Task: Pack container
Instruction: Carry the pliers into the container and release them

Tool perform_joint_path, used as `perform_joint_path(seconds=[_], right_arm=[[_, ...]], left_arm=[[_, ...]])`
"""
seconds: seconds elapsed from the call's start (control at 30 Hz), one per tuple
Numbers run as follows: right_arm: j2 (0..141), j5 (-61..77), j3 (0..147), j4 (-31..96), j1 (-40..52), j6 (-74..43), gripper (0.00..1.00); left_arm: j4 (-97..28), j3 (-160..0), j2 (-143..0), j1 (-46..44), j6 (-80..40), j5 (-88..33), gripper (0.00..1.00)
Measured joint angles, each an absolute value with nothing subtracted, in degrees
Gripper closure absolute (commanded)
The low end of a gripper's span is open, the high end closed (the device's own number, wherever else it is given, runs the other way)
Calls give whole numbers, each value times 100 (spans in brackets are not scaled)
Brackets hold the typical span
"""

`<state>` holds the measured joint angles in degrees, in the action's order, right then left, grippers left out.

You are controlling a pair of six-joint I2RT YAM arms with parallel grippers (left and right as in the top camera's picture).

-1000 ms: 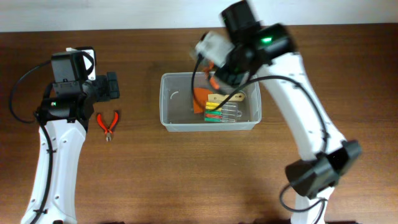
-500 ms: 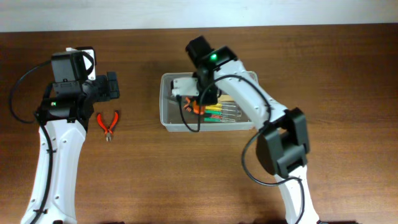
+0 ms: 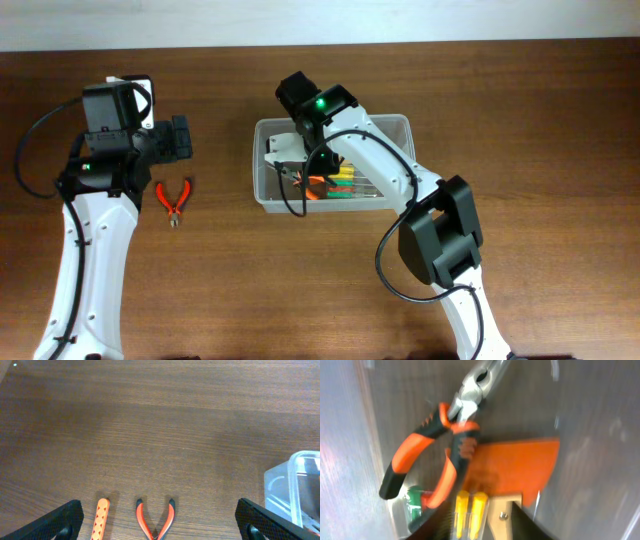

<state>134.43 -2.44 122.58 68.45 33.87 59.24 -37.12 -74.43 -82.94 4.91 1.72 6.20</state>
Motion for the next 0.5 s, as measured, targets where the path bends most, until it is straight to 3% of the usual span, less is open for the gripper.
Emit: perform_joint_path(seconds=[0.23,0.3,0.5], right_arm=[[13102,-976,12468,7087,3221,5557,55],[12822,-1251,12473,7091,3087,5306,43],[11834,-1496,12538,7087,1997,3785,22]], left_arm=[[-3710,-7443,-8294,491,178,626,1],[-3710,-7443,-8294,491,213,707,1],[-3813,-7443,-8294,491,239,888,1]])
